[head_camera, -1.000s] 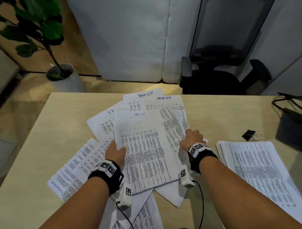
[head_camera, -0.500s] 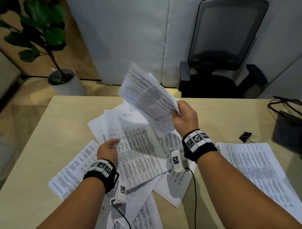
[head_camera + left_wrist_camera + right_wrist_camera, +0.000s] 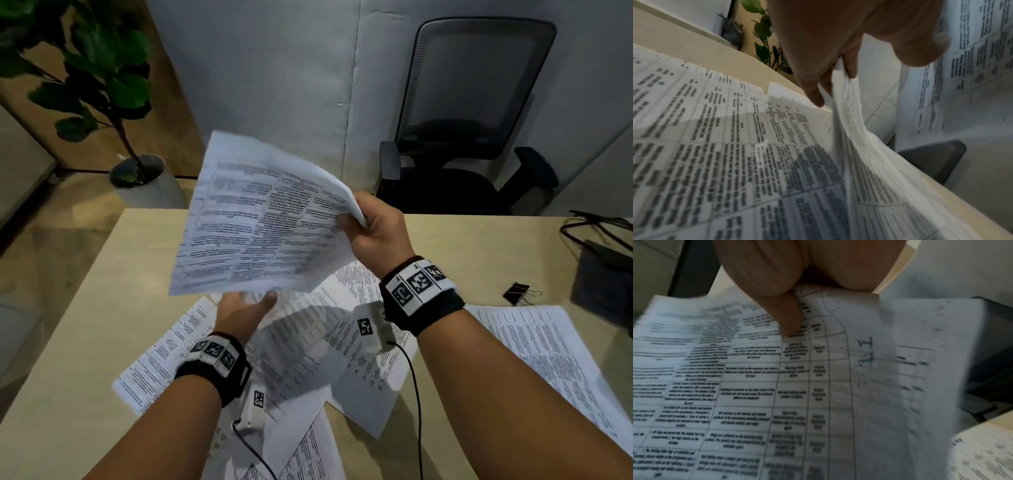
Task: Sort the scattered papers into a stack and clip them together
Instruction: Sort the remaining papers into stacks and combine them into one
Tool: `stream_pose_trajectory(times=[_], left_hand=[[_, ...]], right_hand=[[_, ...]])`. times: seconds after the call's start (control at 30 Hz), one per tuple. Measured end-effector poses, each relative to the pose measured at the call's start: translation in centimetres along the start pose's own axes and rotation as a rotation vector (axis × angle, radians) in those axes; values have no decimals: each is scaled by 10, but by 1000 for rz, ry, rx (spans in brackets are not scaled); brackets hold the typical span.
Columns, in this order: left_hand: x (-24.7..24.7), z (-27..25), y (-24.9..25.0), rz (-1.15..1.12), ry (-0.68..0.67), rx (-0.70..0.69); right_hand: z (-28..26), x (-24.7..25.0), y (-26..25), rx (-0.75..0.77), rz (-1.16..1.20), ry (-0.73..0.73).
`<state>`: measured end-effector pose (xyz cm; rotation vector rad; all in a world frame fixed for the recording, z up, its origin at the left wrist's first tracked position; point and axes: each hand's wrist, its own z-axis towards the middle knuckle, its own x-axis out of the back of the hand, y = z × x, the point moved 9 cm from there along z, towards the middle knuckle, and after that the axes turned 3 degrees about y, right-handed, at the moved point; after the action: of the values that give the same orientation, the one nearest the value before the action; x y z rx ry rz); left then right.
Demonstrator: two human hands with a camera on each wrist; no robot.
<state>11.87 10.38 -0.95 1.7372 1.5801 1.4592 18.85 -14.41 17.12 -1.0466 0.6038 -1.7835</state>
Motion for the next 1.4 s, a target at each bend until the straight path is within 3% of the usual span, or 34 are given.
stream_pose_trajectory(times=[0.07,0.2,0.27,0.4,0.53,0.63,0.77,0.83,0.9,0.97,1.13,1.27,1.4], left_hand=[[-3,-2,-4,-128,0,84],[3,-2,1,-176,74,-24],[5,-1,-11,-202,89,28],[11,7,-46,-64,113,125],[10,10,-67,82,92,165],[7,10,-70,-16,75,218],[-1,13,-68,-333,36,297],[-6,11,-66,-355,29,354],[-10,13,-62,-105,-27,312],[-8,18,-53,147,-22,189],[-5,19,-54,135,12,167],[-6,21,-54,97,11,149],[-6,25,-62,66,10,150]], right_hand=[[-1,-10,13,-119,-60,-56],[-28,-18,62,-430,-51,-81],[-48,-14,87,-589,-84,-60],[-82,-7,122,-761,-183,-68],[-100,-19,138,-875,-103,-96],[-105,-30,135,-923,-33,-131],[-128,-54,138,-1037,35,-212],[-140,-71,143,-1033,-68,-364],[-145,-84,151,-977,-159,-467],[-140,-79,160,-951,-230,-424],[-123,-20,191,-977,-525,-105],[-136,-9,205,-1058,-795,-283],[-135,-17,216,-1156,-624,-275]])
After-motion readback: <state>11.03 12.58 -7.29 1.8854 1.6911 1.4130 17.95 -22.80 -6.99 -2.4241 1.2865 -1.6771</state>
